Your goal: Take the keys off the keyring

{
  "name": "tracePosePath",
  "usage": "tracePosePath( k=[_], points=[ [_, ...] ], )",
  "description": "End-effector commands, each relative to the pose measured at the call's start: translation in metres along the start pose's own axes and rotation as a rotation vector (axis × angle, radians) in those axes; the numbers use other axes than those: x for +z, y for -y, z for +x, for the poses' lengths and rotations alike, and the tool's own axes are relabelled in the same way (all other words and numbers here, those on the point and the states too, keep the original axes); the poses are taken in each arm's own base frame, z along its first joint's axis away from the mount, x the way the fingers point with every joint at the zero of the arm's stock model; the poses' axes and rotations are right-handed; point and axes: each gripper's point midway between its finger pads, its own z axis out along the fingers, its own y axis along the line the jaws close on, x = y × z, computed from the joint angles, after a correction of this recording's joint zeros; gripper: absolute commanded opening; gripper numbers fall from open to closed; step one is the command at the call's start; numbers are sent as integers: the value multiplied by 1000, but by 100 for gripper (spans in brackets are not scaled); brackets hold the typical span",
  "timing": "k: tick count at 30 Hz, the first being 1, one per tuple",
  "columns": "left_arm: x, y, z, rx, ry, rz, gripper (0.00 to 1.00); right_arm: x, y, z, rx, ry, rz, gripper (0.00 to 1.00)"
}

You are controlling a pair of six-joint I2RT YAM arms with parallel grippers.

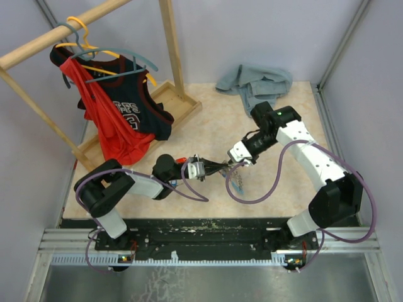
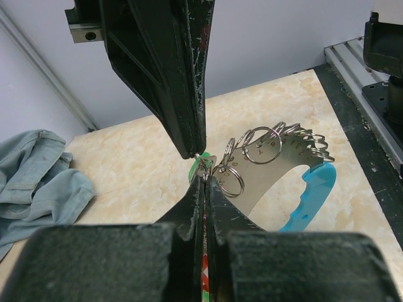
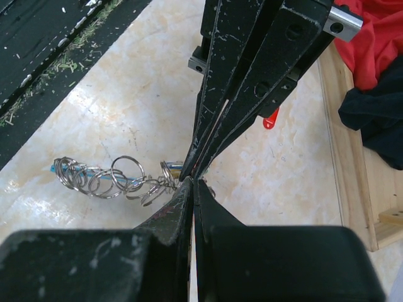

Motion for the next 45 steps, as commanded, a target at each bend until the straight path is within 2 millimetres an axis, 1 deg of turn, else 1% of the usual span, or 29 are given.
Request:
tracePosePath(
  k=[1, 6, 11, 13, 16, 17, 19, 21, 24, 29, 32, 35, 37, 39, 41, 43, 45],
  points=[
    [-1, -8, -21, 50, 52, -38, 0, -17, 8, -18, -58, 22, 66, 0],
    [-10, -15, -33, 43, 94, -83, 0, -25, 0, -10, -63, 0, 84, 0],
    [-21, -21, -44, 35, 146, -121, 0, -11, -16, 9, -79, -11, 46, 0],
    [-22, -20, -45, 36, 151, -117, 0, -7, -17, 10, -89, 3, 48, 0],
    [-21, -16, -45, 46, 152, -89, 0, -8, -8, 1, -87, 49, 88, 0],
    [-20, -13, -44, 50, 152, -71, 0, -8, -5, -2, -83, 63, 102, 2],
    [-19, -5, -43, 68, 153, -20, 0, -7, -1, -3, -80, 77, 120, 9],
    [-19, 5, -42, 96, 159, 39, 0, -5, 1, -2, -71, 90, 129, 18],
    [-21, 15, -42, 163, 166, 110, 0, -1, 1, 1, -63, 102, 133, 32],
    [-26, 23, -42, 219, 189, 228, 0, 5, 0, 0, -32, 148, 141, 48],
    [-26, 31, -42, 235, 210, 307, 0, 9, -2, -2, -9, 188, 135, 53],
    [-28, 35, -41, 237, 232, 348, 0, 16, -8, -4, 11, 232, 97, 53],
    [-30, 35, -38, 229, 235, 361, 0, 17, -11, -8, 29, 268, 69, 54],
    [-30, 35, -35, 221, 230, 362, 0, 20, -11, -11, 82, 301, 65, 57],
    [-30, 35, -34, 221, 229, 366, 0, 25, -14, -12, 99, 312, 50, 59],
    [-30, 35, -32, 220, 227, 366, 0, 29, -15, -11, 125, 316, 39, 59],
    [-30, 35, -32, 224, 228, 364, 0, 33, -13, -10, 158, 322, 30, 57]
  ],
)
